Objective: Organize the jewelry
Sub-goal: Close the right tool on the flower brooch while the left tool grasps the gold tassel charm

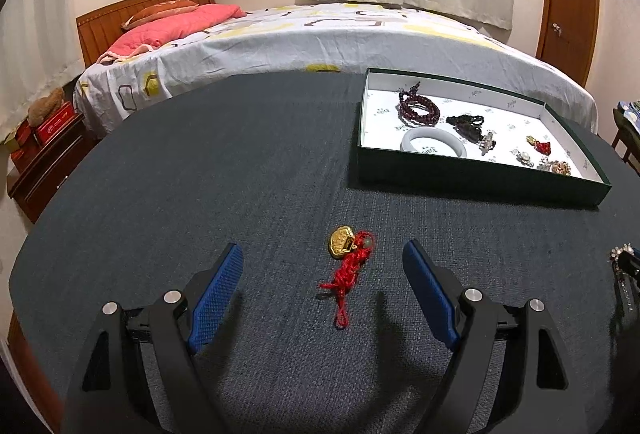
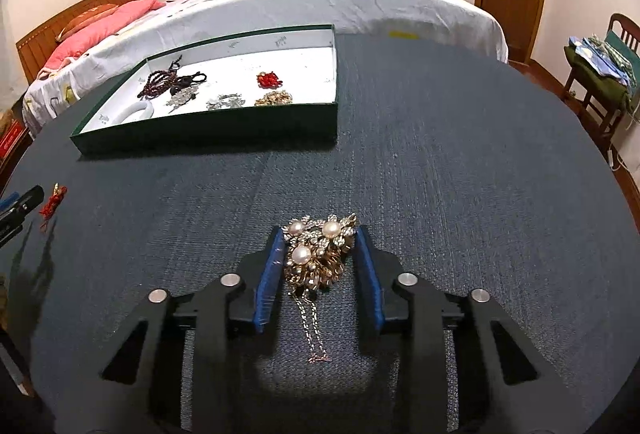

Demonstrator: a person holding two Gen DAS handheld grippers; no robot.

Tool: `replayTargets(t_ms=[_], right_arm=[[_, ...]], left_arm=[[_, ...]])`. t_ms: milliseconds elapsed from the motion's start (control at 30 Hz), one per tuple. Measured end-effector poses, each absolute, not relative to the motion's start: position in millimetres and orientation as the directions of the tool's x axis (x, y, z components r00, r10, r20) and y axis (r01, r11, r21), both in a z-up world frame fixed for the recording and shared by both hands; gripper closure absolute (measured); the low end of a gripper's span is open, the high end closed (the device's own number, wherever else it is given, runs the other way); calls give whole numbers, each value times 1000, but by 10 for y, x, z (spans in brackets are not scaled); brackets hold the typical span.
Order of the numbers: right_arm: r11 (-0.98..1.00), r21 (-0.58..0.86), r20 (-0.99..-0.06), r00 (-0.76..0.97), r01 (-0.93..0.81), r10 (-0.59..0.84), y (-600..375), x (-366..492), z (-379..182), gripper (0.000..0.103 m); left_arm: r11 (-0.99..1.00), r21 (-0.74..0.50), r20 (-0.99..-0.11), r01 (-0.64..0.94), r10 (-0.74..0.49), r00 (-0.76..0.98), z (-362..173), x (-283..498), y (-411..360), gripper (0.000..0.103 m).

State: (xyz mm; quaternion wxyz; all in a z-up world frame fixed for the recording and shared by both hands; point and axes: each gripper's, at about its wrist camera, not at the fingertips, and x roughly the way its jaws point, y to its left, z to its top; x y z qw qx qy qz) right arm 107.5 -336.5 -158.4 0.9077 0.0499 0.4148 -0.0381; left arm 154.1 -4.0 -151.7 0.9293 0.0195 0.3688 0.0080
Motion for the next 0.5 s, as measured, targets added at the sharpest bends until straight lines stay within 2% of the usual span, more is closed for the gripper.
replayTargets(t_ms=[500], right_arm=[[992, 77, -753, 658, 96, -5, -3345, 1072, -1544, 69]], left_arm=[[1000, 15, -698, 18, -3, 716, -1565, 1604, -30, 24]])
